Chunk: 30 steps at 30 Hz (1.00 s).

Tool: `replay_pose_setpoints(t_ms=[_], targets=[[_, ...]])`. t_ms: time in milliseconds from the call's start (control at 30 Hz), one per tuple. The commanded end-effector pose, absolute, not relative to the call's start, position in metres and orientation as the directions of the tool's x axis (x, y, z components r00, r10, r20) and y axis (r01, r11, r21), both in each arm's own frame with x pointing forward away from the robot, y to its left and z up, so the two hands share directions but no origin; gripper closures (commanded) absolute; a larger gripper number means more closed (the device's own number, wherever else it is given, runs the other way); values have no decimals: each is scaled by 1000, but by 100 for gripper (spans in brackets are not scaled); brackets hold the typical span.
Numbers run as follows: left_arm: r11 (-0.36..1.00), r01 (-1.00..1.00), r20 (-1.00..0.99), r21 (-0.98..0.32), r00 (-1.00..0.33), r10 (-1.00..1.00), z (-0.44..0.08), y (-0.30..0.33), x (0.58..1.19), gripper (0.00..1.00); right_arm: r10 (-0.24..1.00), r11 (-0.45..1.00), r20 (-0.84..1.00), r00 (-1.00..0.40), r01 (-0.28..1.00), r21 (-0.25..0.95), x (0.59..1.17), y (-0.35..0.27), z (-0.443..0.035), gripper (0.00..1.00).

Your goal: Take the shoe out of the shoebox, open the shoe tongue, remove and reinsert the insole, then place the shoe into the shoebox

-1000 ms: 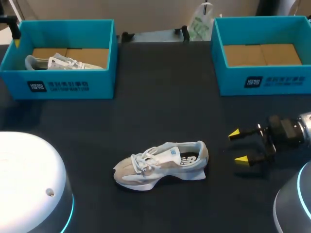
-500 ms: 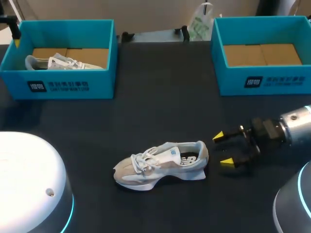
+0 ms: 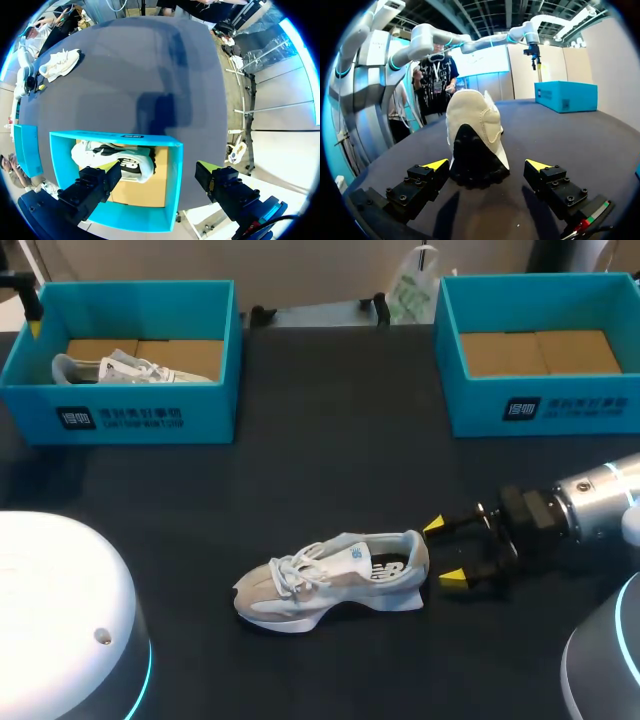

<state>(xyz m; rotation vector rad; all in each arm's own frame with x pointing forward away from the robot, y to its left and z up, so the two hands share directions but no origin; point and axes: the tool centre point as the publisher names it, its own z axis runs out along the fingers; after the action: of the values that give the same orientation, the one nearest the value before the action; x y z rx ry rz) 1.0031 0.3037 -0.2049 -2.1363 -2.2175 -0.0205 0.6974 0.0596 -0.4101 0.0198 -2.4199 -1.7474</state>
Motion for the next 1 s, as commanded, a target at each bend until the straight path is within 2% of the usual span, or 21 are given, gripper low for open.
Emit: replay_pose_setpoints(t_ms=[33,1000], targets=[[37,999,55,-31,-36,998,-205,304,1003,0,-103,320,112,-988,74,945,695,67,-409,0],[37,999,55,-31,-36,998,-205,304,1003,0,-85,344,33,-996,1,939,681,97,-404,0]])
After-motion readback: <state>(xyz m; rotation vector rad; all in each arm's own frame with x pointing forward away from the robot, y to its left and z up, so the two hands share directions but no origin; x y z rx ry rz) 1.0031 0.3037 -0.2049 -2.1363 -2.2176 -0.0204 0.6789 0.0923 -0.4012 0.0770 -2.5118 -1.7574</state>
